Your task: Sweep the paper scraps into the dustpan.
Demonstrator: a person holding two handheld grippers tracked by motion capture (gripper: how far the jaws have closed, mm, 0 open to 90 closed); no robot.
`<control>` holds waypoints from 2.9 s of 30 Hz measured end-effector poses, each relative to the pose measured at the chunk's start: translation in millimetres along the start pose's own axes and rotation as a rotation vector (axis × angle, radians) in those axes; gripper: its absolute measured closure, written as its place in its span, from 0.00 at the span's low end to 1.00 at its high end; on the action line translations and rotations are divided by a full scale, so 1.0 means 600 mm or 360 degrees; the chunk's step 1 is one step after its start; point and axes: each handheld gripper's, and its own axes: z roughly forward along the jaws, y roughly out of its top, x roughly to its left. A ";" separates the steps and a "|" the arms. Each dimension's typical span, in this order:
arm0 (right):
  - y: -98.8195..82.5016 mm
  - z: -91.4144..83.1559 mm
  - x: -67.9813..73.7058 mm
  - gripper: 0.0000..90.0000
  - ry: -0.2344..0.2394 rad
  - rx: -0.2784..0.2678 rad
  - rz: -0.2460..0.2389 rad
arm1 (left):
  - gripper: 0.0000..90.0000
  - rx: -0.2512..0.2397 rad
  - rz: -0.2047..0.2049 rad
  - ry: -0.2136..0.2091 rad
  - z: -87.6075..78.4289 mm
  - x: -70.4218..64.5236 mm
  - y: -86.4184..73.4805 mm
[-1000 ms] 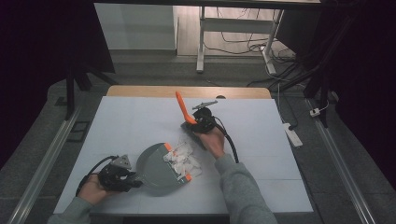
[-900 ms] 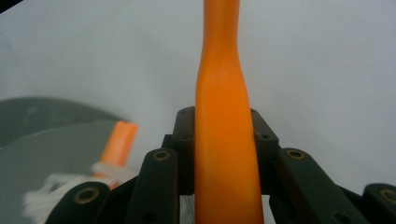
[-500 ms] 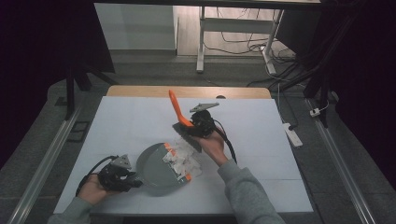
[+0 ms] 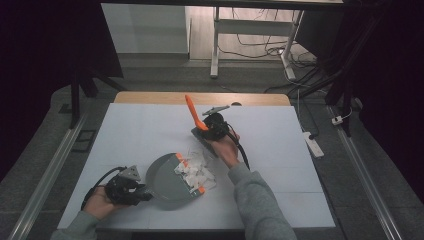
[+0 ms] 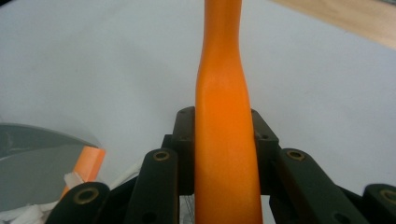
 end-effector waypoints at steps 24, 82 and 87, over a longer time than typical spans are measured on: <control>0.002 -0.046 0.140 0.78 0.0372 -0.0064 -0.0261 | 0.69 0.0000 -0.0003 0.0008 0.000 -0.001 0.001; -0.104 -0.089 0.086 0.78 0.0066 0.0023 0.0071 | 0.69 0.0009 0.0005 -0.0005 -0.001 -0.004 -0.001; -0.088 -0.060 0.124 0.78 0.0157 0.0024 0.0040 | 0.69 0.0010 0.0010 -0.0005 -0.001 -0.005 -0.001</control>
